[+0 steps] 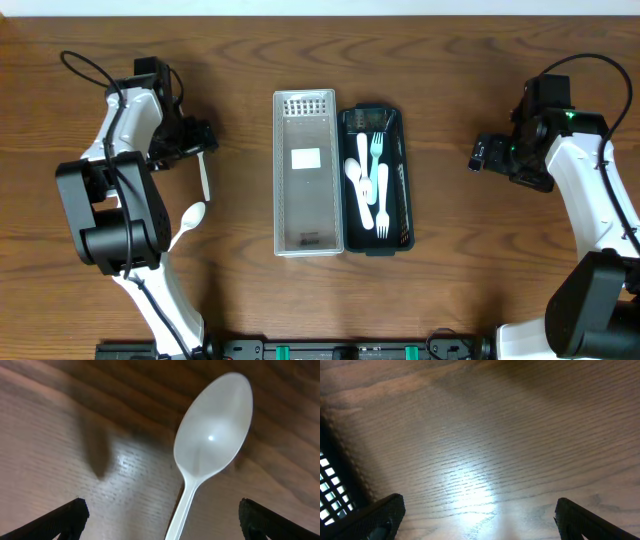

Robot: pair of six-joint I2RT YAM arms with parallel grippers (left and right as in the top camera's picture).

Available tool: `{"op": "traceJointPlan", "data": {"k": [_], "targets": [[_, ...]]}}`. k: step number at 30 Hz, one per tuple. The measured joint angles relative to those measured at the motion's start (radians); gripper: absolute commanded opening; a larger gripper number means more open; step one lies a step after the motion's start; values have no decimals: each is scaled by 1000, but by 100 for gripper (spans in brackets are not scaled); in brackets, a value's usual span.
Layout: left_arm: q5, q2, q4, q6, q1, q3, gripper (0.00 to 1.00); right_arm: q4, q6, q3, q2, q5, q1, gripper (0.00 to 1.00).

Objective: Pack container
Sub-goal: 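Withdraw the right gripper and move the left gripper over a white spoon, then lower the left gripper onto the white spoon to grasp it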

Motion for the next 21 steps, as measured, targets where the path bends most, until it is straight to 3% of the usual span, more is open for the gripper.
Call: {"op": "traceJointPlan", "data": {"k": [21], "targets": [[-11, 59, 12, 8, -30, 2, 97, -24, -18, 0, 0, 24, 0, 99]]}}
